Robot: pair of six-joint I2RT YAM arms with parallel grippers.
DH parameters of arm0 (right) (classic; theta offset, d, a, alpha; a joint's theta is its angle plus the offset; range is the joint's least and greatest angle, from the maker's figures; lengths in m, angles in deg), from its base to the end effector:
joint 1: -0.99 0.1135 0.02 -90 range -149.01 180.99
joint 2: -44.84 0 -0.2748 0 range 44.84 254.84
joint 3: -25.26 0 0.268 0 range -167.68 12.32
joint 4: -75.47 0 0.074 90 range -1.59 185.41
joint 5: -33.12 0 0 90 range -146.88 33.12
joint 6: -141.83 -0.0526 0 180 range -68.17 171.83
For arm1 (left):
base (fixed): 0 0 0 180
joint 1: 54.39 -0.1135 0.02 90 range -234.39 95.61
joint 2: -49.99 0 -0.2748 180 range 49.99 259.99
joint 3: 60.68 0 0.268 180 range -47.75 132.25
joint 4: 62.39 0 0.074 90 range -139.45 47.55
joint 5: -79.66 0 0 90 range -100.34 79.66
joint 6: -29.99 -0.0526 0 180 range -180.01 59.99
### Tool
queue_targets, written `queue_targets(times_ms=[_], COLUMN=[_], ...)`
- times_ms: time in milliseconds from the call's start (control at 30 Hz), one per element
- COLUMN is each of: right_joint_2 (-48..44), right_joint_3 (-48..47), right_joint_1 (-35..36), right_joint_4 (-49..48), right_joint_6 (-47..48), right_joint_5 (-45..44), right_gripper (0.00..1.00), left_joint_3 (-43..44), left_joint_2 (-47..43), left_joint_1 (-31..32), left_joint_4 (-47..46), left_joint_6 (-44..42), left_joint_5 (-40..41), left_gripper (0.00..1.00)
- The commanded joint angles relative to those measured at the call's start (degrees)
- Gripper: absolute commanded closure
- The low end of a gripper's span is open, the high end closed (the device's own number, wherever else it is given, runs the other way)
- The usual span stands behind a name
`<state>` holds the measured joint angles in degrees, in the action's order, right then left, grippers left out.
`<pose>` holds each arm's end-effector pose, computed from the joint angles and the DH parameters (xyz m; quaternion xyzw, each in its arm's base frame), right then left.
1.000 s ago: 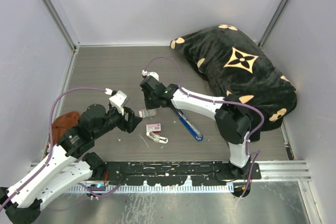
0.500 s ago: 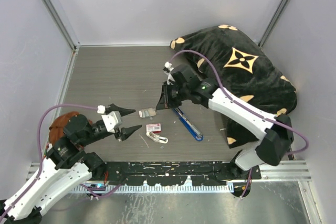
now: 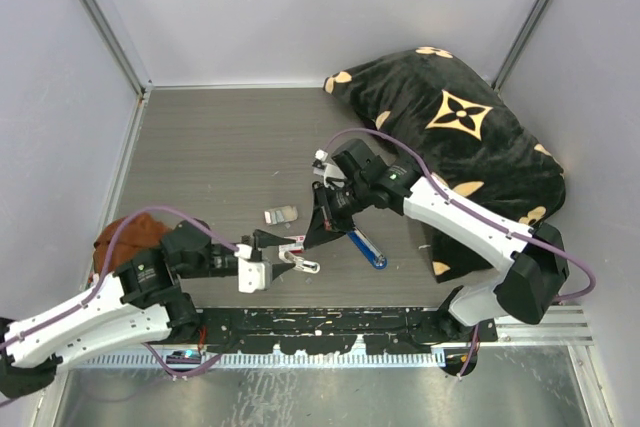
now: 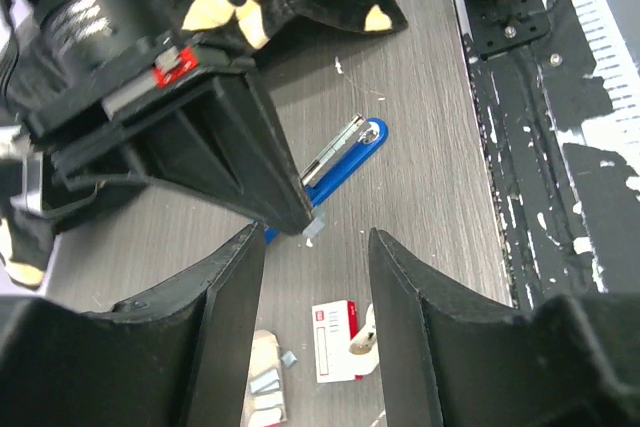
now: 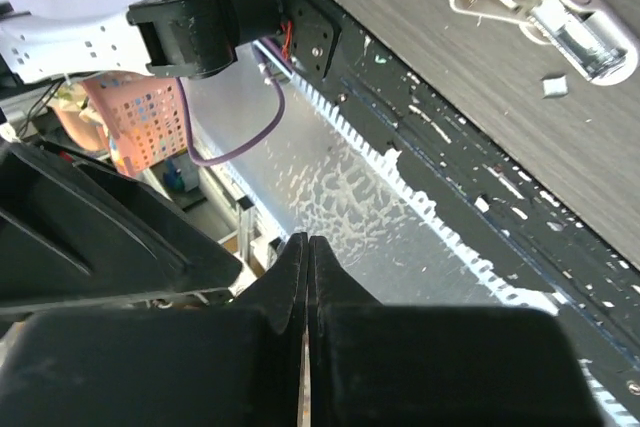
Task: Load the staples into the stapler
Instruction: Pick up the staple from the staple box.
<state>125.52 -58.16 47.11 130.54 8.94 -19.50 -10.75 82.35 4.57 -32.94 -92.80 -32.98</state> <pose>0.1946 0.2484 0.3058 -0.1287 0.8933 0.4307 0.0055 0.0669 -0.1504 0.3163 0.6327 0.4413 -0.2883 0.5673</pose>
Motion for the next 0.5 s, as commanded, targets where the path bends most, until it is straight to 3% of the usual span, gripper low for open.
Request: queue_targets(times_ms=[0,467], right_joint_2=[0.79,3.07], right_joint_3=[-0.22,-0.91], right_joint_1=[0.11,0.19], right_joint_4=[-0.47,-0.81], right_joint_6=[-1.85,-3.11], right_joint_5=[6.77,11.52], right_gripper=[0.99,0.99], left_joint_3=[3.55,2.95], left_joint_2=[2.86,5.67], left_joint_1=[5.90,11.50], left_joint_4=[-1.14,0.09], left_joint_6=[-9.01,-15.26], left_joint_5=[7.09,15.10], left_gripper=[0.53,0.65])
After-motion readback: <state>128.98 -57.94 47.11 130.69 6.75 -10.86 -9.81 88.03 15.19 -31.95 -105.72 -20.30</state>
